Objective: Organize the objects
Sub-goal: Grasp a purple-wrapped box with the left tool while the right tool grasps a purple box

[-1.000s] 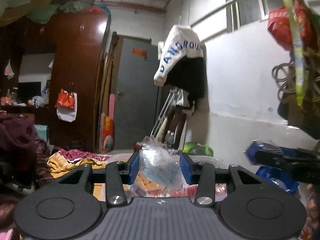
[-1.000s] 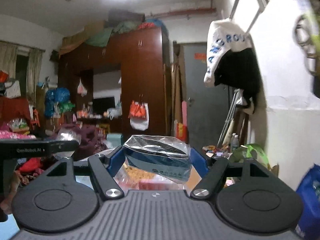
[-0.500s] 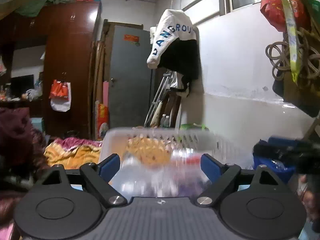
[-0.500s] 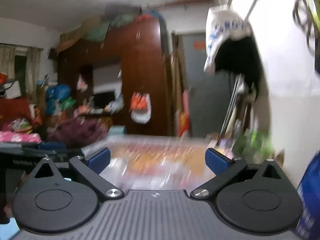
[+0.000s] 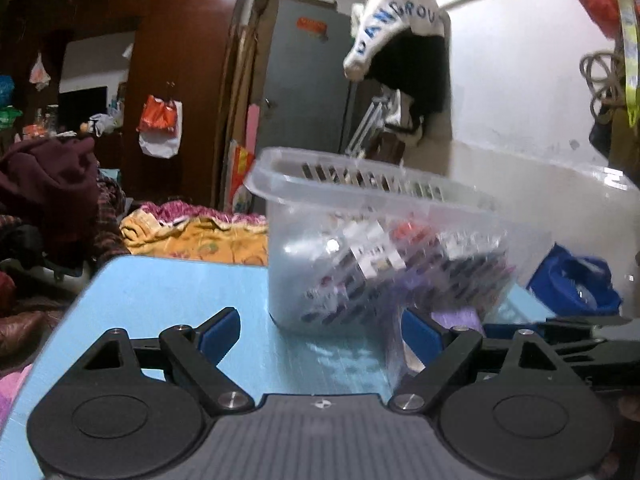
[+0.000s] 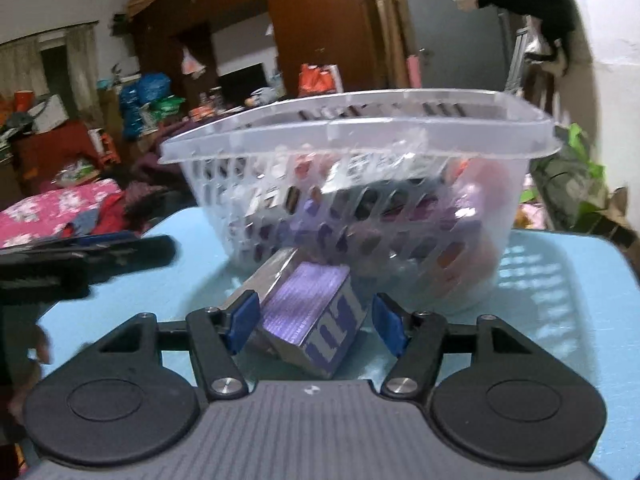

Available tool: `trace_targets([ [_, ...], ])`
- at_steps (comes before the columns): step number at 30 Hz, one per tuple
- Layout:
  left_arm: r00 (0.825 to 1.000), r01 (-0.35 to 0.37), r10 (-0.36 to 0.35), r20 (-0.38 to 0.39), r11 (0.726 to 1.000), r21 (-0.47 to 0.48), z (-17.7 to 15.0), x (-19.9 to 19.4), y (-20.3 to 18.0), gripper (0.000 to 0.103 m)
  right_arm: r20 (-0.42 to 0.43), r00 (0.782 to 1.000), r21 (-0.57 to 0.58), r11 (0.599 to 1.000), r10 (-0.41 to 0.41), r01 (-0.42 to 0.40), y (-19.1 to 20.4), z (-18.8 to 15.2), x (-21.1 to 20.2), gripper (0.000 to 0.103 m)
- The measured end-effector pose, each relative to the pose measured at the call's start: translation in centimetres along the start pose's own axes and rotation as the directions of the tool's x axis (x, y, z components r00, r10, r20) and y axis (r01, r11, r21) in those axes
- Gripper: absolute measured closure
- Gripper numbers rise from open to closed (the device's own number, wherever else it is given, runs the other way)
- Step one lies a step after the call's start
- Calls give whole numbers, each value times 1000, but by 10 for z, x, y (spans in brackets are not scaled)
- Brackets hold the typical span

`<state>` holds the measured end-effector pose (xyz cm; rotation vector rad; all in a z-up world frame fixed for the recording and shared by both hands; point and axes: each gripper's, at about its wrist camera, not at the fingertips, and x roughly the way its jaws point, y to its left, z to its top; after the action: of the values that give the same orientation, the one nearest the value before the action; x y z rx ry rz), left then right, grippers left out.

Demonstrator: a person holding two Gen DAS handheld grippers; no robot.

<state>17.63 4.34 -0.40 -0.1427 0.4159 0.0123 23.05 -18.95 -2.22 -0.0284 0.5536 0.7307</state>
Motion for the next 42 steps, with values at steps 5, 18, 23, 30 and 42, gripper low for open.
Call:
trace_targets([
  [5,1000,9,-8,-15,1000,17,-7,3,-6,13,0,999,5,999,43,-43,0,-10,-13,55],
  [18,998,-12,18,-66,996,86,-12,19,-32,13,40,988,4,988,-152,152,-15,-13,-31,58],
  [23,996,0,10,-88,994,111,-14,25,-45,13,39,995,34,995,-94,93,-17,-16,-30,56],
  [30,997,-14,26,-69,984,177,-17,20,-58,13,52,994,64,993,-100,97,-22,-20,-34,52],
  [42,992,-21,37,-118,990,137,-16,27,-52,12,61,993,73,993,-102,97,-22,-22,-35,46],
])
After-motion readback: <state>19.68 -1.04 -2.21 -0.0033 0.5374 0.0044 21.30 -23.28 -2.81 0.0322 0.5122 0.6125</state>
